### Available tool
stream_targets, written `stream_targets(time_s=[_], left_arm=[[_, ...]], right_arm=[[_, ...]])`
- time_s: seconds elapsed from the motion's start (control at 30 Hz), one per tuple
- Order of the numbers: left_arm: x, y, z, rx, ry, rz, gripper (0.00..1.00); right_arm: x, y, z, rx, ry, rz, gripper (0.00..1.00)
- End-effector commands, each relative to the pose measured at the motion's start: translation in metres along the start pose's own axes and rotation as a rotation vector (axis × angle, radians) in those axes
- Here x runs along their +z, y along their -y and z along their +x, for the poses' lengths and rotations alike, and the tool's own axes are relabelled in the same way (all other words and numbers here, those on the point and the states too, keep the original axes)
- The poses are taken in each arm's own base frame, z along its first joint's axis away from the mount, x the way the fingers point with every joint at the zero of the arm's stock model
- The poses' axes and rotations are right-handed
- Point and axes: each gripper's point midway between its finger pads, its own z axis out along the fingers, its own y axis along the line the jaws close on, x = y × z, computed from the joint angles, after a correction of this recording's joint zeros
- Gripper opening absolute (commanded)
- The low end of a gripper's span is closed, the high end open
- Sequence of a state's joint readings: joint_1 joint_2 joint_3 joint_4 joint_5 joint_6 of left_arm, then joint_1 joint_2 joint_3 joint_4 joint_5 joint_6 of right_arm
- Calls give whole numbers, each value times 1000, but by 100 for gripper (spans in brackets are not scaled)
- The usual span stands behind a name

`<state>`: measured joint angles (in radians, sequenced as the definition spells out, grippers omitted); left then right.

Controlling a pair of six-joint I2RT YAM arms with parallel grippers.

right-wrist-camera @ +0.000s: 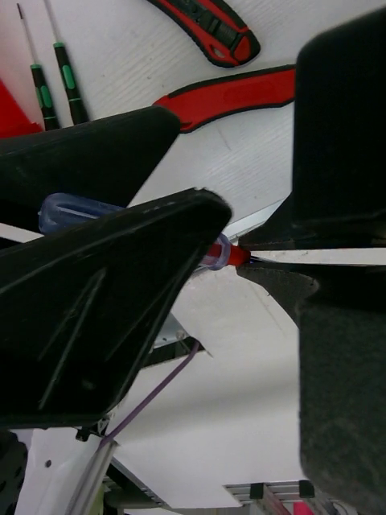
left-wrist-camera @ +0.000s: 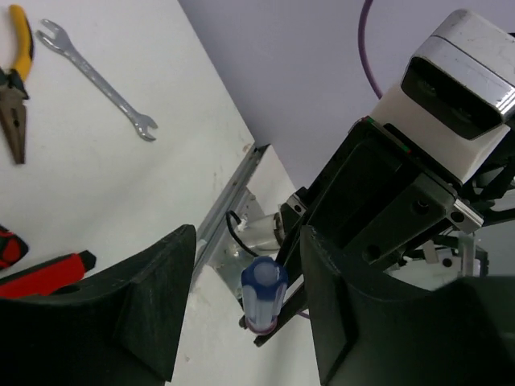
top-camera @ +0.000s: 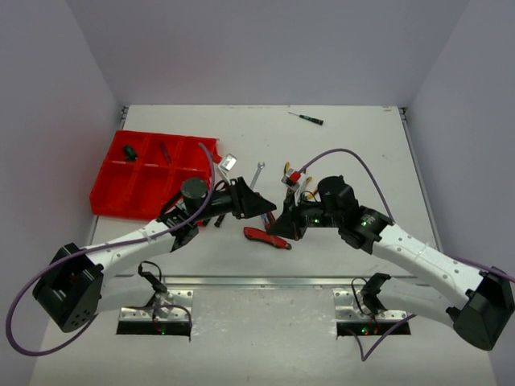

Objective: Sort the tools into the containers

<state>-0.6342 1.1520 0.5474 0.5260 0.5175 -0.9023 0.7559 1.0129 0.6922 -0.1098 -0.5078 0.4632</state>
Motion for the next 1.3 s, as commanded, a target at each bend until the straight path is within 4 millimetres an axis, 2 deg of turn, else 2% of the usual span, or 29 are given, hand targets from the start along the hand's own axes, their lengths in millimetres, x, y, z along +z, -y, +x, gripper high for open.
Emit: stream_targets(time_s=[0.0,0.07,0.1,0.17,0.2,0.23,0.27,0.3,0.33,0.37,0.4,0.43,0.47,0.5,0.6,0.63,0.67,0.73,0.77,0.83,0.87,0.9,1.0,1.1,1.2,1.27], left_arm=[[9,30,-13,51,35,101,24],[10,31,-17,68,42,88,6],[10,30,-21,80,52,69,0],[11,27,-37,116,97,-12,0],[9,21,-41,133,104,-65,0],[8,14,-47,154,114,-126,0],[7,15,-76,187,201,-206,0],[2,3,-91,205,241,-318,0],[-12,-36,-89,198,208,-533,0],[-35,-63,-118,234,305,-732,0],[-38,-70,-119,226,282,-782,0],[-68,-98,-150,221,338,-954,0],[-91,-117,-173,204,379,-1045,0],[-123,-135,-199,185,447,-1160,0],[-194,-161,-261,165,581,-1455,0],[-211,-166,-276,155,609,-1521,0],[-220,-180,-281,136,586,-1583,0],[-252,-178,-318,116,687,-1632,0],[-257,-184,-327,105,699,-1627,0],[-265,-212,-347,104,701,-1627,0],[-264,-214,-358,118,708,-1616,0],[-257,-239,-354,113,649,-1626,0],[-237,-278,-349,109,504,-1600,0],[-240,-300,-338,57,461,-1666,0],[-238,-312,-332,51,454,-1668,1],[-241,-319,-327,49,441,-1691,5]], right_arm=[[-3,-12,-20,-46,78,-43,0],[-3,-3,-20,-37,87,5,0],[-3,3,-19,-29,95,40,3],[-5,15,-18,-5,114,107,16],[-7,20,-17,4,124,137,30],[-8,26,-17,11,136,170,51],[-10,30,-17,19,144,196,82],[-12,36,-16,30,148,234,93],[-17,48,-14,41,151,307,99],[-22,56,-14,46,159,357,99],[-25,65,-10,55,153,415,99],[-33,80,-4,67,135,506,99],[-37,89,2,69,119,558,99],[-40,94,6,69,107,588,99],[-43,99,18,55,76,606,99],[-44,100,20,50,72,605,99],[-44,101,22,48,69,607,99],[-45,106,32,47,51,623,99],[-44,108,35,48,42,626,99],[-44,113,45,48,17,643,99],[-45,116,48,48,11,657,99],[-46,118,49,49,12,663,99],[-45,120,50,38,24,662,99],[-43,124,59,48,15,668,99],[-42,127,63,60,2,677,99],[-41,125,65,60,-3,662,99]])
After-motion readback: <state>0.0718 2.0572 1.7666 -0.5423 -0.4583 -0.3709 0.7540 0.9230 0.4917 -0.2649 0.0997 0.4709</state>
